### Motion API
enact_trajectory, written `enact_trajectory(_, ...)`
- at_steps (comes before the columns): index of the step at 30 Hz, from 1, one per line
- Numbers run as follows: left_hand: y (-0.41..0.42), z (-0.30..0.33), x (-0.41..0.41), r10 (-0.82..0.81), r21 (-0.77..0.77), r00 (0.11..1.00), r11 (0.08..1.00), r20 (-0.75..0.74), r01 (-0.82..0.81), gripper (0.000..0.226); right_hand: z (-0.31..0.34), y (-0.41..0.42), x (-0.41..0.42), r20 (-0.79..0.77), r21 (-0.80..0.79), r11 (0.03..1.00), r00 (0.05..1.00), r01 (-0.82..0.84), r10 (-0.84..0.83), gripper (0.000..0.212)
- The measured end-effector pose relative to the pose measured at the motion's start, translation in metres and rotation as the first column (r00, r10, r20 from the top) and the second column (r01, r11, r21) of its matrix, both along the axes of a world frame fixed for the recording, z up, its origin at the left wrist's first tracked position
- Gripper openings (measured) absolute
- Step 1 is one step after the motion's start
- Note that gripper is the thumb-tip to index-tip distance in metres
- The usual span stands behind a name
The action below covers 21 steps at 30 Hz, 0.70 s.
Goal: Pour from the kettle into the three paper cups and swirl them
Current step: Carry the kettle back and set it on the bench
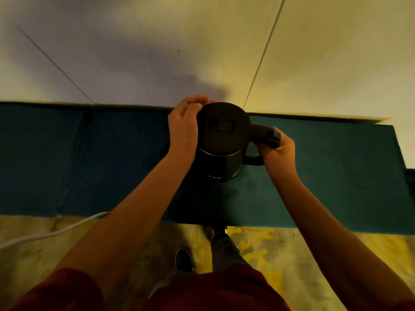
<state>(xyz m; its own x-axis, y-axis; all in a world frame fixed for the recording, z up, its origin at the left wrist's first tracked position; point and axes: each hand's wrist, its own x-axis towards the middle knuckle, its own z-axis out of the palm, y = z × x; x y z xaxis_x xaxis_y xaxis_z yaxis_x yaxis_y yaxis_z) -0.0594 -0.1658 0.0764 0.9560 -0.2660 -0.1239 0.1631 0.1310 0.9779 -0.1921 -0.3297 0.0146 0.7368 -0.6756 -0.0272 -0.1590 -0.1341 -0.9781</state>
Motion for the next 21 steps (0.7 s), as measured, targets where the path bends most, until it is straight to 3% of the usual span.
enact_trajectory(7,-0.022,-0.033,0.012,0.043,0.119,0.998,0.992,-0.036,-0.038,0.027,-0.037,-0.018,0.016,-0.072,0.004,1.000,0.997,0.021,-0.021,0.027)
enact_trajectory(11,-0.026,-0.040,0.019,0.047,0.107,0.998,0.993,-0.029,-0.044,0.030,-0.046,-0.021,0.022,-0.076,-0.033,0.998,0.996,0.050,-0.053,0.029)
enact_trajectory(15,-0.032,-0.056,0.018,0.040,0.147,0.998,0.989,-0.057,-0.031,0.027,-0.057,-0.022,0.020,-0.101,-0.092,0.995,0.994,0.042,-0.051,0.020)
enact_trajectory(21,-0.040,-0.063,0.024,-0.030,0.175,0.999,0.984,-0.016,0.033,0.031,-0.069,-0.029,0.022,-0.073,-0.060,0.994,0.993,0.094,-0.098,0.020)
